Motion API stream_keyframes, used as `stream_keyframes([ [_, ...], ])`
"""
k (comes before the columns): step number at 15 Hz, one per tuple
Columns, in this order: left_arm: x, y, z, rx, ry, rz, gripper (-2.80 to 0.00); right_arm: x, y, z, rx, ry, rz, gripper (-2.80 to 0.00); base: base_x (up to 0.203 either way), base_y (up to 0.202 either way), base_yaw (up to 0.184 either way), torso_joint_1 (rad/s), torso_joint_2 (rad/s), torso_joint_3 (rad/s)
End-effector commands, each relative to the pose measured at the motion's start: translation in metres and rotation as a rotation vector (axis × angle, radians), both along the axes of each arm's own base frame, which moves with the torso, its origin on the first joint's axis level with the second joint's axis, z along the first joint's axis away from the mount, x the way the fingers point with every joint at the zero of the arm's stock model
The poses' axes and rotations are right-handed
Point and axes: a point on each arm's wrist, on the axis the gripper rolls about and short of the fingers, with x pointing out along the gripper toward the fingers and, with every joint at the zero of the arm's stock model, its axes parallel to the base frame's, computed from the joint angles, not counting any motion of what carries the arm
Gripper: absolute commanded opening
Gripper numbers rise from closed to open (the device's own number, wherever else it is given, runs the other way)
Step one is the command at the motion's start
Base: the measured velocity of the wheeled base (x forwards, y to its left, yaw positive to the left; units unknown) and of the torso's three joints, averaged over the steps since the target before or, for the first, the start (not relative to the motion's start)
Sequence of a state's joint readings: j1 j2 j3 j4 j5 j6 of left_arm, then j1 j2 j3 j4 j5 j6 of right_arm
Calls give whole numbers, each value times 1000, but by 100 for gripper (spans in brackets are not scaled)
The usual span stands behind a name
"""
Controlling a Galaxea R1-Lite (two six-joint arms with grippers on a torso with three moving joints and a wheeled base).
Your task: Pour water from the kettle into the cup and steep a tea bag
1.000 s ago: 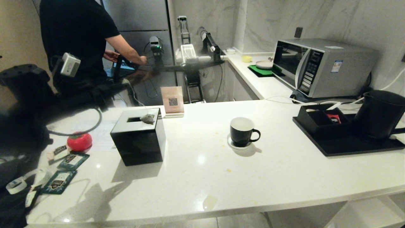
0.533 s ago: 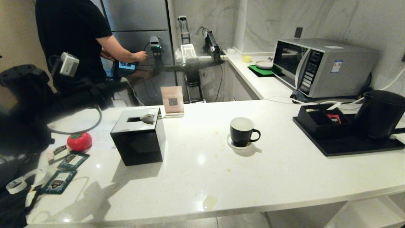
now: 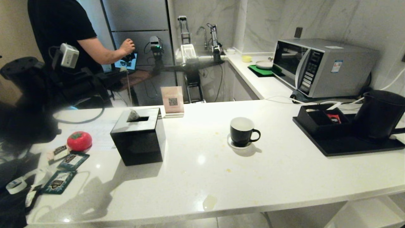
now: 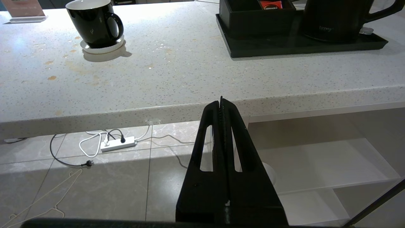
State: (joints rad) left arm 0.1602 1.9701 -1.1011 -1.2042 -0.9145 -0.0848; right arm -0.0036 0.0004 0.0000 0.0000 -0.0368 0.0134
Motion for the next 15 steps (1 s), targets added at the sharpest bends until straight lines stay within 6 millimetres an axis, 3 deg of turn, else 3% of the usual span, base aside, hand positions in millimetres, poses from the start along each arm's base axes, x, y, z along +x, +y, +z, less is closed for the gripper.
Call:
stream_keyframes([
  [1, 5, 1, -8, -9, 12, -5, -280, 0, 0, 0, 0, 0, -1, -280, 0, 0, 0, 0, 0, 0],
  [7, 5, 2, -33, -10, 76, 3, -280, 0, 0, 0, 0, 0, 0, -280, 0, 0, 0, 0, 0, 0],
  [15, 3, 4, -40, -12, 102, 8, -280, 0, 0, 0, 0, 0, 0, -280, 0, 0, 0, 0, 0, 0],
])
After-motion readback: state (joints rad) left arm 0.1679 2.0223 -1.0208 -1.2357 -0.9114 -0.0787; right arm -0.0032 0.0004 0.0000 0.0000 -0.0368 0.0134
